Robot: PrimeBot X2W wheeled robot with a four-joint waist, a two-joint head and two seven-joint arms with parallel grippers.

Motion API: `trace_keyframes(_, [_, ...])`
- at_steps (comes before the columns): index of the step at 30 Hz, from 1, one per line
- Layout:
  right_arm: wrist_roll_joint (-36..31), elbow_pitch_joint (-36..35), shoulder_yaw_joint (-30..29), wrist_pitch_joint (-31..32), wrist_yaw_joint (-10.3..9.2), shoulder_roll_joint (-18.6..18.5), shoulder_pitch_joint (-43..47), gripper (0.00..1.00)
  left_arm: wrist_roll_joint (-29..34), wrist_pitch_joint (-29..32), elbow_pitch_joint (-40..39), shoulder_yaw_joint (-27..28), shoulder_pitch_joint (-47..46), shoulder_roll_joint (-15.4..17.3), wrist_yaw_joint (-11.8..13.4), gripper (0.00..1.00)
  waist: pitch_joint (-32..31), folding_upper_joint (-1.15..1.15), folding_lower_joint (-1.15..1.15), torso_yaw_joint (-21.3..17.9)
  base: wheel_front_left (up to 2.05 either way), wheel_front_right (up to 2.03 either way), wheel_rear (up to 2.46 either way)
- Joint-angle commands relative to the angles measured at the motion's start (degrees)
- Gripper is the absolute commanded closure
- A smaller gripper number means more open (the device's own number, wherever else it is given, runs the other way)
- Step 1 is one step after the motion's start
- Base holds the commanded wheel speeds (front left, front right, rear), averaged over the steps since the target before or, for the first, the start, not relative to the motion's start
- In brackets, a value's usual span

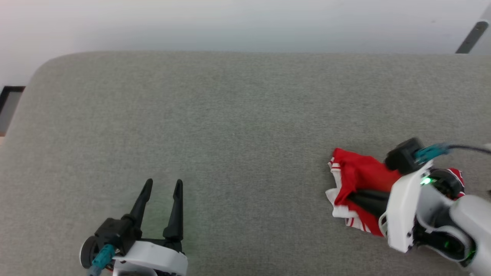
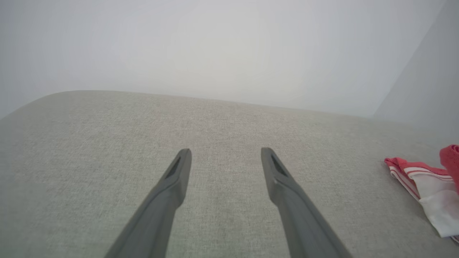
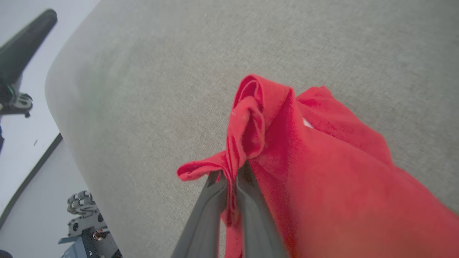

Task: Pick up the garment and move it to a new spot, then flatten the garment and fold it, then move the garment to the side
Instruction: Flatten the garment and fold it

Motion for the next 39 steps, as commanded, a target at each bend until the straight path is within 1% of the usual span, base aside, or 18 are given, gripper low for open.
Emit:
trace_keyframes(1, [-2.0, 1.5, 0.6, 0.7, -0.01, 1.3, 0.8, 1.0, -0.5, 0.0, 0.1, 0.1, 0.0, 0.0, -0.1, 0.0, 0.1, 0.0, 0.0, 1.2, 0.0, 0.0, 0.0])
trace_keyframes(2, [-3.8, 2.6, 1.1, 1.0, -0.01, 1.6, 0.8, 1.0, -0.5, 0.0, 0.1, -0.1, 0.1, -0.1, -0.1, 0.0, 0.1, 0.0, 0.0, 1.5, 0.0, 0.0, 0.0])
trace_keyframes(3, [-3.6, 4.9, 1.1, 1.4, 0.0, 3.8, 2.2, 1.0, -0.8, 0.0, 0.4, -0.4, 0.2, -0.1, -0.1, 0.0, 0.1, 0.0, 0.0, 2.0, 0.0, 0.0, 0.0])
trace_keyframes(8, [-5.6, 10.2, 0.8, 0.8, 0.0, 6.1, 2.7, 1.0, -1.2, 0.0, 0.9, -0.6, -0.2, -0.1, -0.1, 0.0, -0.1, 0.0, 0.0, 2.6, 0.0, 0.0, 0.0])
trace_keyframes(11, [-6.6, 11.9, 0.9, -0.1, -0.01, 7.2, 2.5, 1.0, -1.1, 0.0, 0.9, -0.2, -0.2, -0.1, -0.1, 0.0, -0.2, 0.0, 0.0, 2.4, 0.0, 0.0, 0.0])
trace_keyframes(14, [-6.5, 12.2, 0.9, -1.3, -0.01, 8.5, 1.9, 1.0, -0.9, 0.0, 1.0, 0.1, -0.1, -0.1, -0.1, 0.0, -0.3, 0.0, 0.0, 1.6, 0.0, 0.0, 0.0])
trace_keyframes(15, [-6.4, 12.0, 0.8, -1.6, -0.01, 8.7, 1.6, 0.65, -0.8, 0.0, 1.1, 0.1, -0.1, -0.1, -0.1, 0.0, -0.4, 0.0, 0.0, 1.2, 0.0, 0.0, 0.0])
trace_keyframes(16, [-6.7, 11.7, 0.9, -2.0, -0.01, 8.7, 1.1, 0.16, -0.8, 0.0, 1.1, 0.2, -0.1, -0.1, -0.1, 0.0, -0.5, 0.0, 0.0, 0.7, 0.0, 0.0, 0.0])
trace_keyframes(17, [-6.8, 11.0, 1.1, -2.2, -0.01, 8.7, 0.8, 0.0, -0.7, 0.0, 1.1, 0.3, 0.0, -0.1, -0.1, 0.0, -0.5, 0.0, 0.0, 0.3, 0.0, 0.0, 0.0])
trace_keyframes(19, [-6.0, 9.8, 0.9, -3.1, -0.01, 8.3, 0.7, 0.0, -0.6, 0.0, 1.4, 0.2, 0.2, 0.0, -0.1, 0.0, -0.8, 0.0, 0.0, -0.8, 0.0, 0.0, 0.0])
trace_keyframes(24, [-5.6, 6.6, -0.3, -5.5, -0.01, 5.4, 0.0, 0.0, -0.9, 0.0, 2.3, 0.2, 0.3, 0.2, -0.1, 0.0, -1.6, 0.0, 0.0, -3.8, 0.0, 0.0, 0.0])
trace_keyframes(27, [-5.6, 5.3, -1.2, -8.7, -0.01, 3.4, 0.0, 0.0, -1.5, 0.0, 2.7, -0.1, 0.2, 0.2, -0.1, 0.0, -2.2, 0.0, 0.0, -5.4, 0.0, 0.0, 0.0])
trace_keyframes(30, [-4.4, 5.6, -2.3, -12.5, -0.01, 1.8, 1.1, 0.0, -1.9, 0.0, 3.2, -0.1, 0.4, 0.4, -0.1, 0.0, -2.8, 0.0, 0.0, -6.9, 0.0, 0.0, 0.0])
trace_keyframes(34, [-4.4, 9.7, -3.5, -18.6, -0.01, 0.5, 2.2, 0.0, -2.4, 0.0, 4.4, -0.5, 0.3, 1.0, -0.1, 0.0, -3.5, 0.0, 0.0, -8.6, 0.0, 0.0, 0.0])
trace_keyframes(36, [-4.4, 13.1, -4.3, -22.2, -0.01, 1.2, 3.0, 0.0, -2.7, 0.0, 5.0, -0.6, 0.0, 1.3, -0.1, 0.0, -3.8, 0.0, 0.0, -9.2, 0.0, 0.0, 0.0])
trace_keyframes(39, [-6.3, 18.1, -4.7, -27.6, 0.0, 2.5, 4.1, 0.0, -3.0, 0.0, 5.9, -0.4, 0.3, 1.8, -0.1, 0.0, -4.7, 0.0, 0.0, -9.9, 0.0, 0.0, 0.0])
